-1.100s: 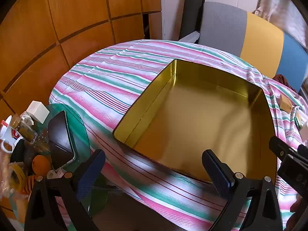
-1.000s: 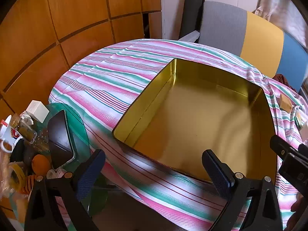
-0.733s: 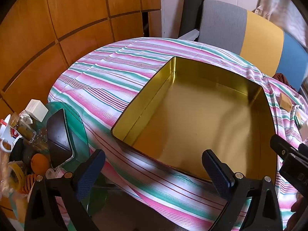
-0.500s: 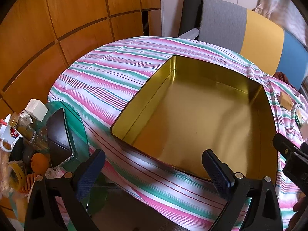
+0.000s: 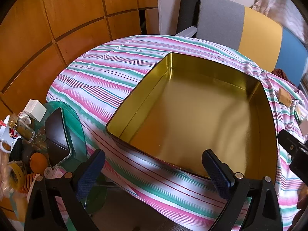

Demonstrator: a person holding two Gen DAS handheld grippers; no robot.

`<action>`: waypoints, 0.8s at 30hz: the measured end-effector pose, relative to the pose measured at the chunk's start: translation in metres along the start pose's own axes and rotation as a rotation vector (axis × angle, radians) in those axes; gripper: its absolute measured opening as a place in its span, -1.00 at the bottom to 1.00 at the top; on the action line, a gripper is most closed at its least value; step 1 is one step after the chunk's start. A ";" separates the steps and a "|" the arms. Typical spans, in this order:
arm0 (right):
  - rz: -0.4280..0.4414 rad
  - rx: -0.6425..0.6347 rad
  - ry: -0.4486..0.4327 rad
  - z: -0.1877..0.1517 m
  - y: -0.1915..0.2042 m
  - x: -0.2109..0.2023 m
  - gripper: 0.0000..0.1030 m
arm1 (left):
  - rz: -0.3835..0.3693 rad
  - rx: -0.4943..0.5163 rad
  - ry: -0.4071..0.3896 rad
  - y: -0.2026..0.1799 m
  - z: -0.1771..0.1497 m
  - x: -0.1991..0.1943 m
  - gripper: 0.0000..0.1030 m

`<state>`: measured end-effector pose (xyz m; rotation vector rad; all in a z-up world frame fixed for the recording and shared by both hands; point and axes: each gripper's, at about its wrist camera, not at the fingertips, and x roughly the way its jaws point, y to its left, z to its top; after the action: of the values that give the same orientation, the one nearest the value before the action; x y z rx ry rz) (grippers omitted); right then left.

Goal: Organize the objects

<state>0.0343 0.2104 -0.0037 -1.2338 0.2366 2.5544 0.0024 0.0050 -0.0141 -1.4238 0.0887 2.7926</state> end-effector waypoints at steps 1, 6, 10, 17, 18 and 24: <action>-0.001 0.000 -0.001 0.000 -0.001 0.000 1.00 | 0.000 0.000 0.001 0.000 0.000 0.000 0.97; -0.011 0.001 0.001 -0.002 -0.005 -0.001 1.00 | -0.006 0.005 0.008 -0.004 -0.002 0.001 0.97; -0.023 0.014 0.002 -0.005 -0.014 -0.002 1.00 | -0.018 0.011 0.015 -0.009 -0.004 0.001 0.97; -0.030 0.064 -0.025 -0.011 -0.040 -0.008 1.00 | -0.027 0.024 0.028 -0.016 -0.007 0.003 0.97; -0.026 0.073 -0.032 -0.012 -0.044 -0.009 1.00 | -0.028 0.025 0.030 -0.016 -0.008 0.003 0.97; -0.029 0.100 -0.058 -0.016 -0.064 -0.015 1.00 | -0.033 0.042 0.035 -0.022 -0.012 0.003 0.97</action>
<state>0.0763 0.2634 -0.0031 -1.1169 0.3268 2.5171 0.0104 0.0266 -0.0247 -1.4516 0.1224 2.7232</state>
